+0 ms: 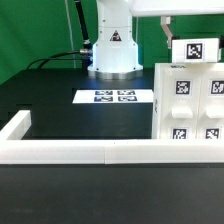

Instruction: Assemble cabinet

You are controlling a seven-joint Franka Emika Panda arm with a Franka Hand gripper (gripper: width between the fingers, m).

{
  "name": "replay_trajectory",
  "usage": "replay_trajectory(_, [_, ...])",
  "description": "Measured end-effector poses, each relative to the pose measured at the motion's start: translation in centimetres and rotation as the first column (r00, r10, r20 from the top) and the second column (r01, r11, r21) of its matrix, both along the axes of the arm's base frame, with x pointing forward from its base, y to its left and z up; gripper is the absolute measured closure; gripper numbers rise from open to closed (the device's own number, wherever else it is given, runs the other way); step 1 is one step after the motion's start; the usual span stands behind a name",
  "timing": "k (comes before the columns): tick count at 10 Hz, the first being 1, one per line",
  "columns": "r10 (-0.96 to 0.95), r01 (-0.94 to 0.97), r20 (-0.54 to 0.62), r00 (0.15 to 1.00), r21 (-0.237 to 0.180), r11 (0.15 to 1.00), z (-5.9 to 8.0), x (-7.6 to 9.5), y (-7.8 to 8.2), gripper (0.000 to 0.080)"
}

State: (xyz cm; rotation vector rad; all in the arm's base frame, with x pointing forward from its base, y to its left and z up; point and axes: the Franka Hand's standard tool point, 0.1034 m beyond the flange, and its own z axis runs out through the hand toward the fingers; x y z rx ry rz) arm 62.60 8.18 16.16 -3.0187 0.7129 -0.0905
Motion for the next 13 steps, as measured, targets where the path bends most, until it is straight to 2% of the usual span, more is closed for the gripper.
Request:
replay_trajectory(1, [-0.107,0.107,-0.003,0.994,0.008,0.994,0.01,0.01,-0.05,0.0236])
replay_trajectory(2, [-0.133,0.133,-0.004,0.991,0.01,0.991,-0.01,0.01,-0.08,0.0236])
replay_trajectory(5, [-0.413,0.414,-0.015,0.91,0.043,0.909,-0.2,-0.25,-0.51,0.0236])
replay_trajectory(8, [-0.68,0.681,-0.047,0.732,0.098,0.726,-0.3,-0.5,-0.74,0.0236])
replay_trajectory(9, [-0.759,0.761,-0.068,0.647,0.105,0.64,-0.3,-0.5,-0.77,0.0236])
replay_trajectory(13, [-0.919,0.926,-0.121,0.374,0.094,0.365,-0.34,-0.53,-0.79,0.0236])
